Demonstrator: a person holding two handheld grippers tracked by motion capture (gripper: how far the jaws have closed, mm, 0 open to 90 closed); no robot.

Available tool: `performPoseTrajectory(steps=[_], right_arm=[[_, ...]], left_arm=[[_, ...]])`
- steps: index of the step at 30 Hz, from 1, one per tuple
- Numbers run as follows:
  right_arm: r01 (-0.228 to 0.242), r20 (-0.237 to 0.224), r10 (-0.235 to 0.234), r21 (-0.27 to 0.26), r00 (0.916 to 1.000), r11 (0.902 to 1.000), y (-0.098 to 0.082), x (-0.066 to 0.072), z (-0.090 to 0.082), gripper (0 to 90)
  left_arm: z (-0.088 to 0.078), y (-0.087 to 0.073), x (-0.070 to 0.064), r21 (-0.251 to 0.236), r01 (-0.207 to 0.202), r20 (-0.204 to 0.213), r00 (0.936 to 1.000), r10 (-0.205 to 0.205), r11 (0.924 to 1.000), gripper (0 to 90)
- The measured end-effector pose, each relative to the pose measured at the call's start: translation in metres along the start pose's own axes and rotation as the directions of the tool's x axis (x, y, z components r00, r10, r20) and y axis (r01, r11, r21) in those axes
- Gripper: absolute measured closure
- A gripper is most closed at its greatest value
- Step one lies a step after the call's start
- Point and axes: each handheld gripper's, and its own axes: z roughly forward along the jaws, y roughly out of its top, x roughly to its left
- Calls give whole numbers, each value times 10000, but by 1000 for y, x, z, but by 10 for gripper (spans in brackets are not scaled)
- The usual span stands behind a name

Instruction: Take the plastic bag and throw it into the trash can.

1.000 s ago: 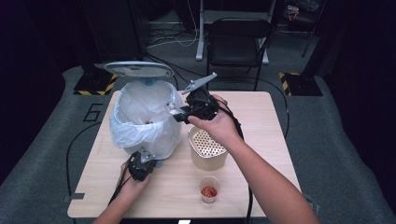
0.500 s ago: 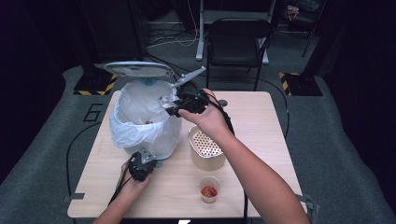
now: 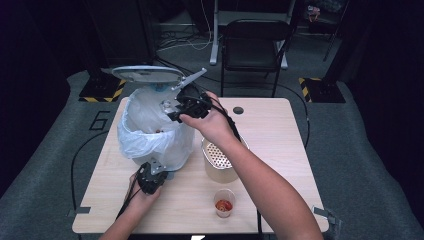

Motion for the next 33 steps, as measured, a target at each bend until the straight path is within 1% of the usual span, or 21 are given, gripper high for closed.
performPoseTrajectory(steps=[3,4,6,7,8,9,10,11,13,17,18,19,20,21,23,24,25,27,29,31,33], right_arm=[[12,10,-12,145,10000,9999,4,0,6,662],[33,6,-33,132,10000,9999,4,0,8,662],[72,9,-72,61,10000,10000,6,0,13,662],[45,12,-45,117,10000,9999,7,0,15,663],[41,3,-41,132,10000,9999,8,1,17,664],[55,18,-56,145,10000,9999,9,1,20,664],[103,77,-104,137,9999,9999,9,2,23,665],[125,93,-126,80,9999,9999,10,2,25,665],[122,87,-123,68,9999,9999,12,4,31,662],[-90,99,92,-176,9999,9998,14,4,40,479],[-148,86,151,-293,9998,9995,13,4,42,466],[-155,74,158,-331,9998,9993,13,4,41,456],[-217,53,219,-330,9997,9992,12,4,40,444],[-237,114,242,-390,9996,9990,11,5,40,440],[-162,181,170,-454,9997,9988,8,5,35,451],[-115,237,126,-475,9996,9988,6,5,29,455],[-110,265,123,-486,9996,9988,4,5,26,457],[-50,355,72,-623,9993,9980,-3,4,16,466],[-113,491,144,-640,9987,9979,-10,3,6,469],[-132,618,170,-621,9979,9980,-20,2,-3,463],[-199,633,239,-635,9977,9978,-29,2,-11,452]], left_arm=[[-1,0,0,91,34,184,9998,-36,10000,900],[-2,0,1,242,-113,112,9999,111,9996,900],[-1,0,0,82,-152,-141,9998,153,9999,900],[0,0,-3,-8,245,-31,9997,-245,9997,900],[-1,0,-2,47,165,-160,9997,-164,9999,900],[-3,0,0,210,-200,-133,9997,203,9996,900],[-2,0,0,173,-155,-9,9999,155,9997,900],[-1,-1,-2,45,164,-9,9999,-164,9999,900],[0,-1,-2,-115,203,-93,9997,-204,9997,900],[0,-1,-2,-33,225,-33,9997,-225,9997,900],[-1,0,-1,101,-50,-5,10000,50,9999,900],[0,-1,-3,-105,284,-88,9996,-285,9995,900],[1,-1,-3,-179,304,-104,9995,-306,9994,900],[-2,0,0,169,-110,24,9999,110,9998,900],[-2,0,0,190,-165,22,9999,165,9997,900],[0,0,0,15,-107,-57,9999,107,9999,900],[-1,0,-1,226,-36,84,10000,34,9997,900],[-2,-1,-3,206,174,-106,9998,-172,9996,900],[-1,0,-2,82,27,-170,9999,-26,10000,900],[0,-1,-6,-31,423,-233,9988,-424,9991,900],[1,-1,-5,-99,196,-327,9993,-199,9998,900]])
